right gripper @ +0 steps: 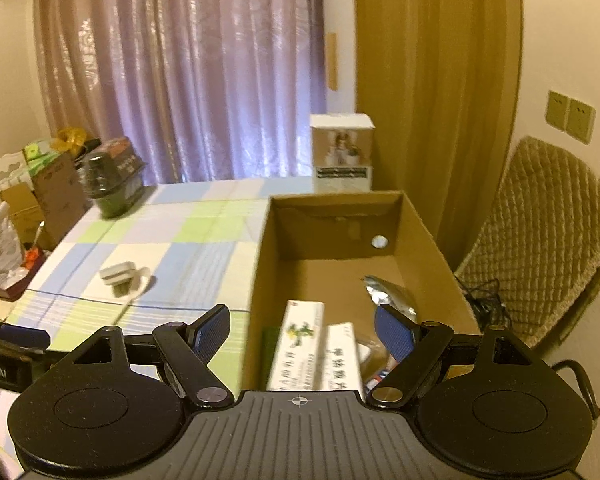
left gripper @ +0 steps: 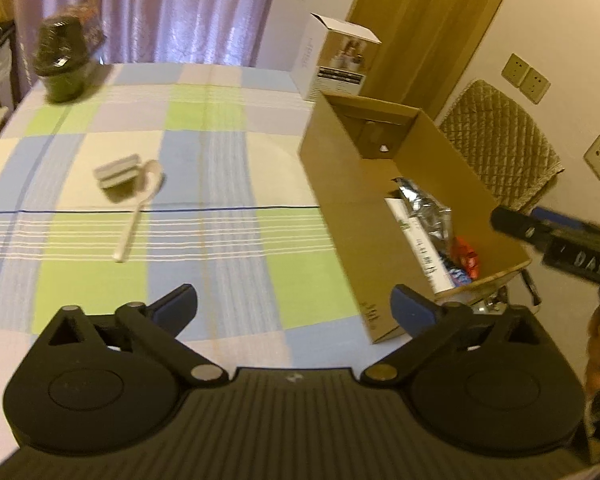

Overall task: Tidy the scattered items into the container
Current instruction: 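Move both tools back toward the white plug and spoon on the table, then grasp the white spoon with the right tool while the left tool grasps the white plug, then lift the spoon and plug and carry both toward the cardboard box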

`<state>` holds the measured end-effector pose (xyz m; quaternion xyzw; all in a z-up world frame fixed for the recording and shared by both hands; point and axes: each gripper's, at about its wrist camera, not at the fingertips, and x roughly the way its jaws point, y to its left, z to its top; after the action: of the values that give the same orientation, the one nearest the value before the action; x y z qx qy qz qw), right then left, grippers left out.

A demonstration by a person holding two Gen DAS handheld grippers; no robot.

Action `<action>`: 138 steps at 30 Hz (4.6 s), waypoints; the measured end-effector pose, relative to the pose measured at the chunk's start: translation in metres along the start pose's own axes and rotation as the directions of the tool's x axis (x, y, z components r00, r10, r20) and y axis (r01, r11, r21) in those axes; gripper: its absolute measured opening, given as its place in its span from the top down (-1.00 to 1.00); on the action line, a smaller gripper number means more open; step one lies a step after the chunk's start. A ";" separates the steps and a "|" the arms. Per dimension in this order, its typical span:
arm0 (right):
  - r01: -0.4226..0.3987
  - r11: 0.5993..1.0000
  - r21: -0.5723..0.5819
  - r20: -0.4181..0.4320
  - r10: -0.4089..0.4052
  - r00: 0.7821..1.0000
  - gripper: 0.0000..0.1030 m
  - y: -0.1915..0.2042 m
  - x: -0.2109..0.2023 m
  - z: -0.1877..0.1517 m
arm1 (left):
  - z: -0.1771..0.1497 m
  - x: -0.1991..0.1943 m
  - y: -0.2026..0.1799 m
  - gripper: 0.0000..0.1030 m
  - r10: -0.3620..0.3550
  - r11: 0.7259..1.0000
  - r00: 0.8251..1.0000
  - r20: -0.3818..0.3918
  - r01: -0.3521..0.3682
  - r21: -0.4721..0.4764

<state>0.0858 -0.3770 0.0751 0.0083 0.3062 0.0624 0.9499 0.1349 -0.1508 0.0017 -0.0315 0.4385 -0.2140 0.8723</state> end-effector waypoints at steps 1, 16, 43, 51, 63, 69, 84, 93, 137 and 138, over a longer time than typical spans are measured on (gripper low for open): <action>-0.007 1.000 -0.007 0.003 0.007 1.000 -0.65 0.006 -0.001 0.001 | -0.002 -0.003 0.006 -0.97 0.008 1.000 1.000 -0.001 -0.008 -0.002; -0.140 0.985 -0.106 -0.049 0.135 0.990 -0.65 0.100 0.033 0.002 | -0.019 -0.033 0.101 -0.97 0.153 0.987 0.988 -0.037 -0.151 0.050; -0.238 0.966 -0.103 -0.222 0.211 0.952 -0.65 0.178 0.172 -0.013 | 0.016 0.033 0.197 -0.97 0.156 0.978 0.985 -0.071 -0.144 0.150; -0.243 0.967 -0.077 -0.250 0.217 0.943 -0.65 0.191 0.231 -0.018 | 0.056 0.075 0.217 -0.96 0.097 0.954 0.994 -0.048 -0.079 0.289; -0.213 0.976 -0.048 -0.229 0.196 0.953 -0.64 0.207 0.286 -0.031 | 0.083 0.138 0.231 -0.86 0.016 0.868 0.992 -0.123 0.047 0.494; -0.221 0.974 -0.046 -0.235 0.204 0.950 -0.50 0.220 0.303 -0.035 | 0.094 0.154 0.234 -0.85 -0.004 0.851 0.993 -0.119 0.066 0.521; -0.204 0.973 -0.109 -0.247 0.172 0.954 0.80 0.223 0.313 -0.041 | 0.108 0.169 0.230 -0.78 -0.023 0.834 0.994 -0.109 0.079 0.546; -0.168 0.979 -0.119 -0.255 0.133 0.958 0.82 0.186 0.290 -0.051 | 0.113 0.192 0.218 -0.75 -0.035 0.828 0.989 -0.141 0.108 0.551; -0.149 0.975 -0.163 -0.345 0.086 0.935 0.79 0.129 0.138 -0.130 | -0.032 0.081 0.137 -0.36 -0.082 0.928 0.955 -0.284 0.177 0.328; -0.151 0.975 -0.166 -0.343 0.086 0.935 0.78 0.128 0.138 -0.130 | -0.032 0.084 0.136 -0.37 -0.083 0.928 0.953 -0.290 0.180 0.327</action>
<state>0.1065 -0.2360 -0.1041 -0.0745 0.4543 0.1491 0.8751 0.2012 -0.0572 -0.1144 0.1239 0.5057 -0.3493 0.7791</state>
